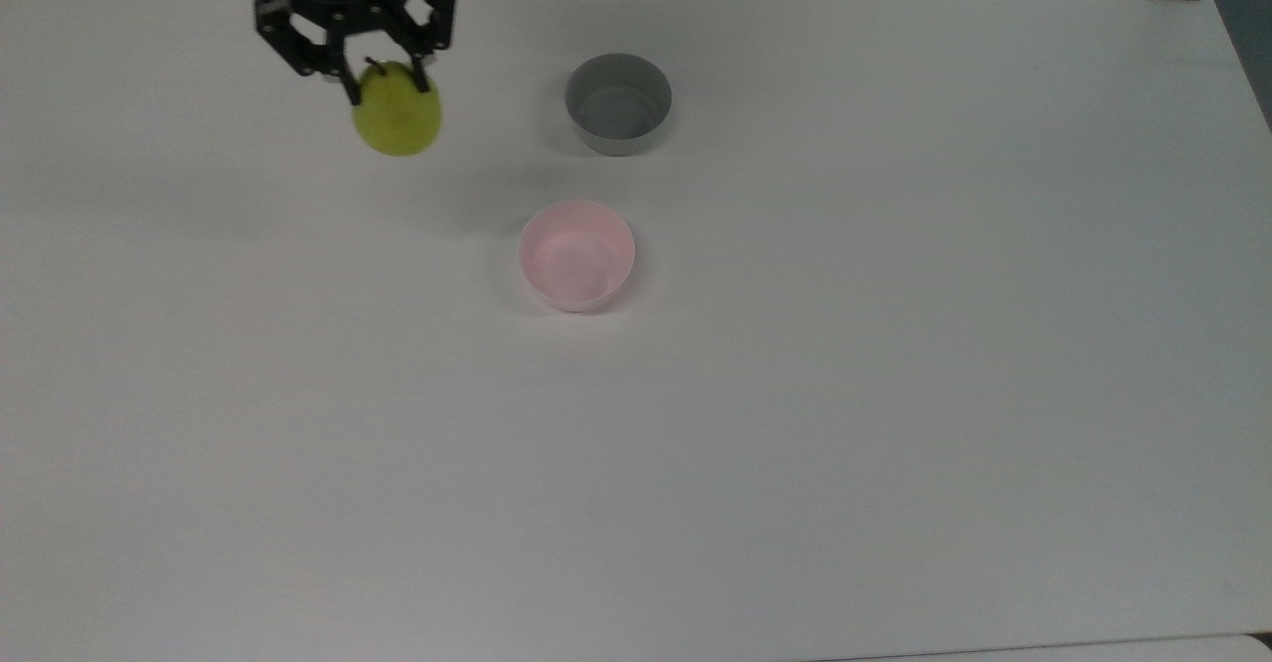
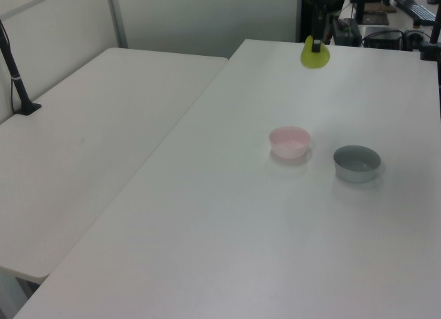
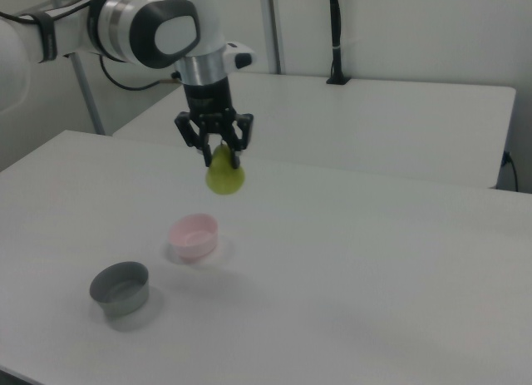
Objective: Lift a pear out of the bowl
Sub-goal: 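Lift the pear out of the pink bowl and carry it aside, then lower the held pear onto the bare table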
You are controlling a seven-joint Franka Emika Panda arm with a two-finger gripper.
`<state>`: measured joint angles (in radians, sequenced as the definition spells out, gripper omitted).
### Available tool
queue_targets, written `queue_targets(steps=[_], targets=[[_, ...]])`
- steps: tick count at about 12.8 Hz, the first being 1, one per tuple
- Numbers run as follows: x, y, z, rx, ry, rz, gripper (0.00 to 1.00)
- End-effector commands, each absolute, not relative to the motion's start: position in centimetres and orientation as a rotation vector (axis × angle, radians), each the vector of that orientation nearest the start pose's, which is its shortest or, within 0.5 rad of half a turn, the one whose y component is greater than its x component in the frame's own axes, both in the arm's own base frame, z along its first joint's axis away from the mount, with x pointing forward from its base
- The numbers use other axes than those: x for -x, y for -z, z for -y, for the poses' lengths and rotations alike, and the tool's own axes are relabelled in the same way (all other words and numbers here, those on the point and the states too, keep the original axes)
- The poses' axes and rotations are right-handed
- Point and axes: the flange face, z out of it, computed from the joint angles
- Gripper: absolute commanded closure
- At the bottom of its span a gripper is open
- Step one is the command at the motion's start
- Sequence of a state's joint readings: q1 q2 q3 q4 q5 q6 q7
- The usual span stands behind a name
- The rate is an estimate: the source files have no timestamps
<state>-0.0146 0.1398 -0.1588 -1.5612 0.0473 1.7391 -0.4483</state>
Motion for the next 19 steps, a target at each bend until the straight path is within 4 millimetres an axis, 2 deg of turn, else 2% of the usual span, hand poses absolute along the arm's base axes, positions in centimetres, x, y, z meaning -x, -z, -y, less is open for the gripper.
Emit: queue_targets(steps=[1,4,6,8,10,14,19], targets=[[-58.8,-57.0,15.1,3.103,0.065,0.519,1.0],[-58.1,-56.4,20.8,3.09,0.188,0.469,1.0],[-57.7,-55.7,22.9,3.076,0.243,0.464,1.0],[-57.7,-53.4,25.8,3.094,0.287,0.427,1.0],[-57.8,-51.2,27.7,3.098,0.259,0.373,1.0],[-58.6,-46.9,29.5,3.078,0.249,0.287,1.0],[-59.4,-40.4,31.4,3.087,0.185,0.224,1.0]])
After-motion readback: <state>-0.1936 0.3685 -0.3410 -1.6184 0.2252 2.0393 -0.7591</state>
